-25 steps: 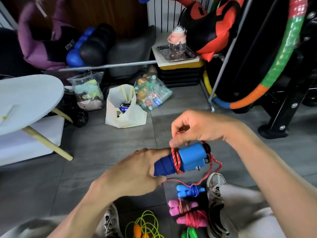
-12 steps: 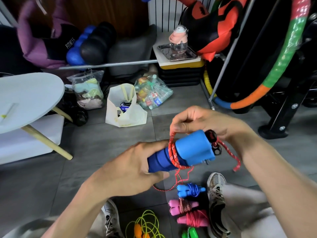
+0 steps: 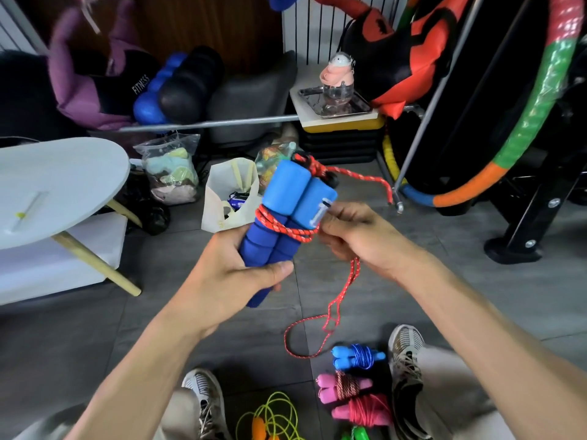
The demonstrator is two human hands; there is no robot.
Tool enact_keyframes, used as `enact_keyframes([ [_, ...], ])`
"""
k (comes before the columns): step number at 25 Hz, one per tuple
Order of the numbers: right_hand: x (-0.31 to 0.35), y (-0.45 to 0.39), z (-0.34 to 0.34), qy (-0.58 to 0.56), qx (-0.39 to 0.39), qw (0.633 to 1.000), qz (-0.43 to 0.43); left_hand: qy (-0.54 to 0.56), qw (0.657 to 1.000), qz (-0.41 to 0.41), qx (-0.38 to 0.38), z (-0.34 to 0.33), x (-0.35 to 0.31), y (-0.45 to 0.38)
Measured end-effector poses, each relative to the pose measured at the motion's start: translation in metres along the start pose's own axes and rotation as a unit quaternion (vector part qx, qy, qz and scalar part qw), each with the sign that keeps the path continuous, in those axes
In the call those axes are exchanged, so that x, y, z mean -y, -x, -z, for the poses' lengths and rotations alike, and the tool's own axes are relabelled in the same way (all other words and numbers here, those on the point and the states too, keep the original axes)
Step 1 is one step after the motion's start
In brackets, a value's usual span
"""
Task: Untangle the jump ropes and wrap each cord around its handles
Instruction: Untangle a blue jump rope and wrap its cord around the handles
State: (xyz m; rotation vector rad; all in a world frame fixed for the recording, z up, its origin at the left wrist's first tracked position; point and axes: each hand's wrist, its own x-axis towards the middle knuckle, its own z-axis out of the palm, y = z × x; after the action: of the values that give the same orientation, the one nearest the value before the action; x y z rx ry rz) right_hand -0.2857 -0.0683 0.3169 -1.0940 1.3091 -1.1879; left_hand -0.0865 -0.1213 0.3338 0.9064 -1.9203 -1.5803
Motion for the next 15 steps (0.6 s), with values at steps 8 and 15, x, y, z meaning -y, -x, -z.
enact_keyframes([
  [8, 0.013, 0.017, -0.033, 0.063, -0.047, 0.997, -0.007, -0.428, 0.873, -0.079, -0.221, -0.024, 0.012, -0.005],
  [15, 0.0, 0.031, -0.043, -0.132, -0.271, 0.946, -0.122, -0.54, 0.823, -0.136, -0.117, -0.058, 0.03, -0.007],
])
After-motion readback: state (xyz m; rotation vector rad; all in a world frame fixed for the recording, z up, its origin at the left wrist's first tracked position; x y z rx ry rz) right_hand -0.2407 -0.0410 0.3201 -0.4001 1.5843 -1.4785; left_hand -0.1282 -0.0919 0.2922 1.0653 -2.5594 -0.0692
